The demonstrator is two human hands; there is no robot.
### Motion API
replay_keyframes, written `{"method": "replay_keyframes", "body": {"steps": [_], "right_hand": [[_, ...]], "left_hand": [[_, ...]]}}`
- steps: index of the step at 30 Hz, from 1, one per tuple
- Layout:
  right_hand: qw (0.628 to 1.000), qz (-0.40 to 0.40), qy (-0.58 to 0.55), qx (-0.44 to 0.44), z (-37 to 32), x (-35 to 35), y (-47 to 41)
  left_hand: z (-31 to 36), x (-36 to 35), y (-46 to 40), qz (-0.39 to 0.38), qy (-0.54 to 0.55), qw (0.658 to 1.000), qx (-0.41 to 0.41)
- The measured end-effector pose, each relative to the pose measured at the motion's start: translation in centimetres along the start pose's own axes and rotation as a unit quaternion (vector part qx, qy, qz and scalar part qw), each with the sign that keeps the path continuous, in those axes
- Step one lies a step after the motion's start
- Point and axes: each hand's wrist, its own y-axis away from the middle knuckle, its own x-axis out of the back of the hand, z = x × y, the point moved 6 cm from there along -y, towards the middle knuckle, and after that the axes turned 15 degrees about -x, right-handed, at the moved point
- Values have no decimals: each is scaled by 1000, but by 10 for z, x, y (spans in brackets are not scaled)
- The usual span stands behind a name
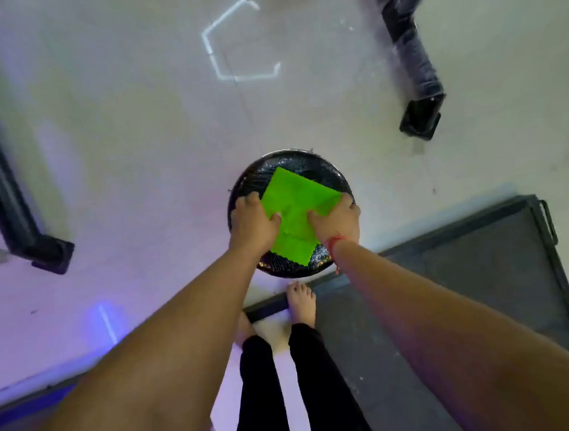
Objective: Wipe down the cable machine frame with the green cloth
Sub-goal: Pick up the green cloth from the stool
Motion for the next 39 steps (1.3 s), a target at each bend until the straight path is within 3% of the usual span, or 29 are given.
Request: {"method": "replay_keyframes", "body": {"steps": [6,12,17,22,25,30,36,39], "right_hand": [[997,-9,-57,51,-7,-11,-3],[974,-147,-172,6,-7,6,15],[960,-255,-88,80,-38,38,72],[953,-228,47,195,-91,69,151],[928,-220,74,290,-132,90,222],[875,-294,40,382,-198,119,348],[823,-447,-30,350,-267,128,504],[800,-479,-45,359,-305,124,586]], "left_hand": [[-7,3,-10,-18,72,996,43],[9,55,19,-19,206,978,-27],[34,128,60,-37,204,978,-35],[73,220,108,-16,91,992,-82],[91,283,143,21,46,993,-108],[98,396,208,108,114,981,-118],[92,557,297,247,128,947,-157],[88,636,333,295,113,932,-181]]}}
